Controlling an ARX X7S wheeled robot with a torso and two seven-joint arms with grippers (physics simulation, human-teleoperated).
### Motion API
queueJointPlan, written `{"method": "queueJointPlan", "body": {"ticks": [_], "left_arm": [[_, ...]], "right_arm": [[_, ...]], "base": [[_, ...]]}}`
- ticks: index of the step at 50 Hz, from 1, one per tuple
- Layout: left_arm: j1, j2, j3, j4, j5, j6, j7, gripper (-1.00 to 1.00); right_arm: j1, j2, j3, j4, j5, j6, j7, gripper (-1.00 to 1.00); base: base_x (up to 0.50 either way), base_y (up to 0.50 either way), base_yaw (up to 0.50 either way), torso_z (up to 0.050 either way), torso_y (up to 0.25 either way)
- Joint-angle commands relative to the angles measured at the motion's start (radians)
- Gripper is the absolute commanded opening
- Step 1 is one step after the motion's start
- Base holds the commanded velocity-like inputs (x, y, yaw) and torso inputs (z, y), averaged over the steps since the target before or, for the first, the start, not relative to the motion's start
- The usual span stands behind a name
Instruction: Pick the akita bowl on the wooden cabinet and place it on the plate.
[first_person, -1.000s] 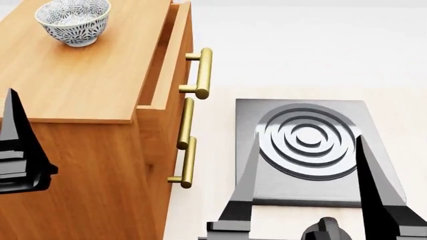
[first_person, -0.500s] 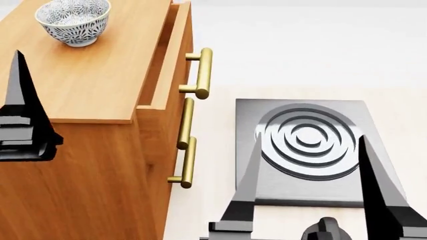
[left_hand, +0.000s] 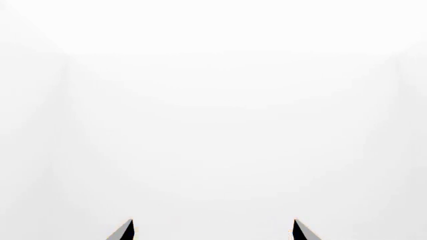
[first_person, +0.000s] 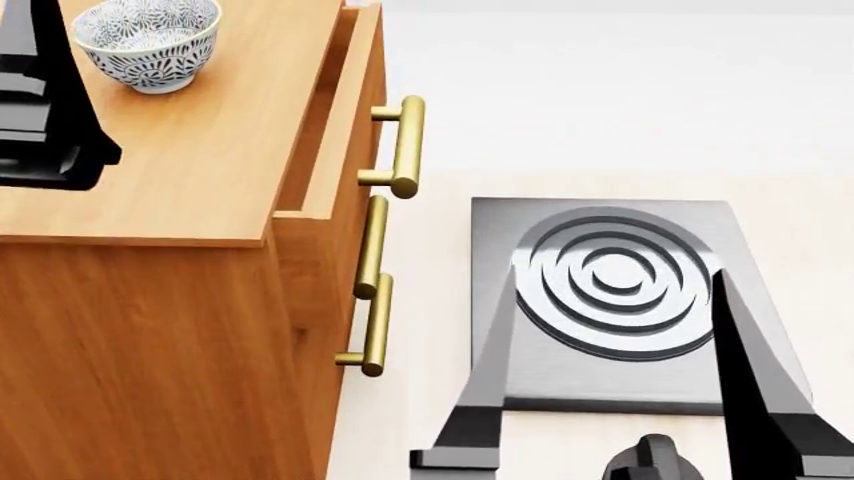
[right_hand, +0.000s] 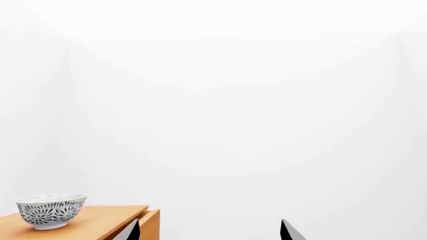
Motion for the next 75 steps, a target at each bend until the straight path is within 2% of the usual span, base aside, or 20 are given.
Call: {"method": "queueJointPlan", "body": {"ticks": [1,7,10,14,17,18,23,29,37,40,49,59,63,68,71,72,75], "left_arm": [[-0.157,0.013,0.0,-0.074,-0.067,-0.097,0.018,1.0],[-0.228,0.024,0.03,-0.172,-0.069,-0.109,0.049,1.0],[-0.28,0.054,-0.009,-0.245,-0.117,-0.154,0.051,1.0],[-0.383,0.091,-0.029,-0.368,-0.157,-0.314,-0.012,1.0],[-0.423,0.094,-0.015,-0.391,-0.137,-0.329,-0.037,1.0],[-0.46,0.116,-0.043,-0.446,-0.153,-0.388,-0.062,1.0],[-0.53,0.154,-0.113,-0.58,-0.209,-0.409,-0.02,1.0],[-0.6,0.19,-0.162,-0.713,-0.235,-0.38,0.017,1.0],[-0.736,0.189,-0.072,-0.877,-0.181,-0.332,0.079,1.0],[-0.829,0.207,-0.053,-1.018,-0.166,-0.301,0.128,1.0],[-0.949,0.219,0.064,-1.182,-0.098,-0.241,0.205,1.0],[-1.146,0.255,0.145,-1.599,0.016,-0.043,0.328,1.0],[-1.283,0.321,0.243,-1.932,0.088,0.117,0.447,1.0],[-1.358,0.324,0.664,-2.077,-0.259,0.164,0.425,1.0],[-1.367,0.324,0.847,-2.102,-0.428,0.186,0.39,1.0],[-1.369,0.324,0.875,-2.104,-0.458,0.189,0.389,1.0],[-1.364,0.323,0.846,-2.105,-0.424,0.185,0.342,1.0]], "right_arm": [[0.01,0.014,-0.016,-0.004,0.007,-0.008,0.013,1.0],[0.017,0.024,-0.021,-0.007,0.014,-0.011,0.027,1.0],[0.021,0.03,-0.024,-0.008,0.02,-0.015,0.035,1.0],[0.023,0.035,-0.028,-0.004,0.026,-0.027,0.039,1.0],[0.024,0.039,-0.033,-0.002,0.028,-0.032,0.042,1.0],[0.025,0.039,-0.034,-0.001,0.029,-0.033,0.043,1.0],[0.024,0.047,-0.031,0.003,0.039,-0.046,0.047,1.0],[0.027,0.056,-0.032,0.002,0.045,-0.051,0.054,1.0],[0.026,0.072,-0.028,0.001,0.058,-0.065,0.064,1.0],[0.028,0.075,-0.032,0.0,0.058,-0.068,0.068,1.0],[0.037,0.094,-0.043,-0.012,0.068,-0.079,0.088,1.0],[0.051,0.127,-0.06,-0.015,0.083,-0.104,0.123,1.0],[0.054,0.154,-0.06,-0.014,0.098,-0.135,0.147,1.0],[0.061,0.166,-0.072,-0.009,0.105,-0.152,0.157,1.0],[0.063,0.172,-0.076,-0.008,0.106,-0.157,0.162,1.0],[0.062,0.177,-0.073,-0.009,0.112,-0.164,0.164,1.0],[0.063,0.185,-0.071,-0.007,0.119,-0.177,0.17,1.0]], "base": [[0.0,0.0,0.0,0.0,0.0],[0.0,0.0,0.0,0.0,0.0],[0.0,0.0,0.0,0.0,0.0],[0.0,0.0,0.0,0.0,0.0],[0.0,0.0,0.0,0.0,0.0],[0.0,0.0,0.0,0.0,0.0],[0.0,0.0,0.0,0.0,0.0],[0.0,0.0,0.0,0.0,0.0],[0.0,0.0,0.0,0.0,0.0],[0.0,0.0,0.0,0.0,0.0],[0.0,0.0,0.0,0.0,0.0],[0.0,0.0,0.0,0.0,0.0],[0.0,0.0,0.0,0.0,0.0],[0.0,0.0,0.0,0.0,0.0],[0.0,0.0,0.0,0.0,0.0],[0.0,0.0,0.0,0.0,0.0],[0.0,0.0,0.0,0.0,0.0]]}}
